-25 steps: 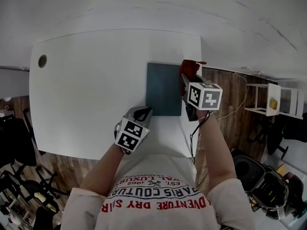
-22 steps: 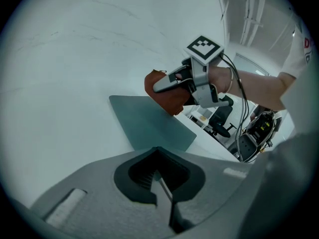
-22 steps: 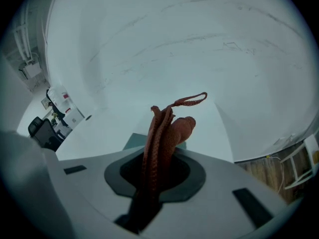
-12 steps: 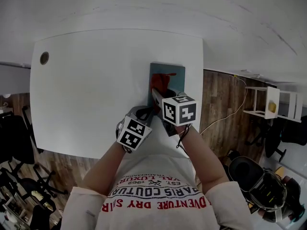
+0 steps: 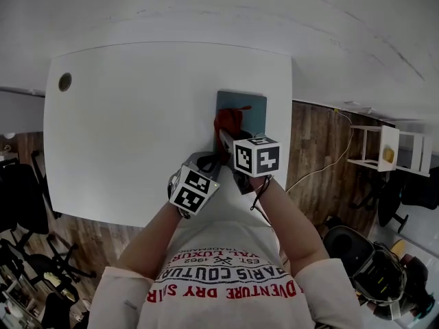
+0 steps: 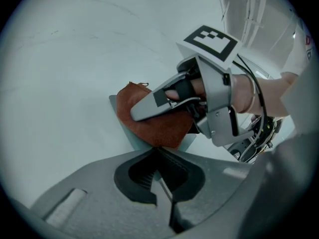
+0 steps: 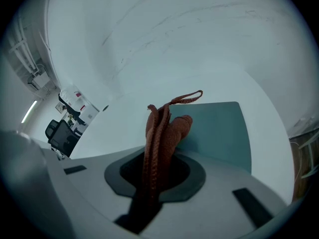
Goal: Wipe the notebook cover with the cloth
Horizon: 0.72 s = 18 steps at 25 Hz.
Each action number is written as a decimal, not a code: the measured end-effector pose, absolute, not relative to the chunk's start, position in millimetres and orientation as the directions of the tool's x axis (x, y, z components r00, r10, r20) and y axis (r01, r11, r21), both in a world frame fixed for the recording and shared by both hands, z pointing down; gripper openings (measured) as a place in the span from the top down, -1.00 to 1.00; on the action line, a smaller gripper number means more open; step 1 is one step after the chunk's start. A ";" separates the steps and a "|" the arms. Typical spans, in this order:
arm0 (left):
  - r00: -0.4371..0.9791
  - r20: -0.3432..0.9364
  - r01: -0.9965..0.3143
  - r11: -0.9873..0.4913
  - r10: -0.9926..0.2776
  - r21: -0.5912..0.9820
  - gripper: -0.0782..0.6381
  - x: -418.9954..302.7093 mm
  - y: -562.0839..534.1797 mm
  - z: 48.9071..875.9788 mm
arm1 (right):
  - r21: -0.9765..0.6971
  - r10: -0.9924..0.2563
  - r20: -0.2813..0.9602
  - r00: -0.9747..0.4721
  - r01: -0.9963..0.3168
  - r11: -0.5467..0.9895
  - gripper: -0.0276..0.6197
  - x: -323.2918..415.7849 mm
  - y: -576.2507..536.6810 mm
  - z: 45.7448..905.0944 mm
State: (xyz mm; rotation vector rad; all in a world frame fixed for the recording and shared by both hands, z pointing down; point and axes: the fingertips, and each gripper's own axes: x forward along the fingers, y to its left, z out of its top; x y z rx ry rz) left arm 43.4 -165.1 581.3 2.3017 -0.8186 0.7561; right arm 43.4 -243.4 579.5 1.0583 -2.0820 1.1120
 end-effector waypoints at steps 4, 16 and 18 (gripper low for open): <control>0.653 0.664 -0.691 -0.647 -0.365 0.324 0.76 45.0 -166.5 582.1 | -0.399 -0.391 0.756 -0.525 -0.843 0.361 0.70 54.0 -245.9 580.6; 0.655 0.663 -0.688 -0.650 -0.363 0.325 0.76 44.8 -167.6 582.3 | -0.342 -0.466 0.763 -0.448 -0.892 0.297 0.69 108.8 -245.1 580.8; 0.658 0.662 -0.686 -0.647 -0.358 0.332 0.76 44.3 -167.4 581.6 | -0.335 -0.470 0.768 -0.435 -0.898 0.284 0.69 117.6 -244.1 580.9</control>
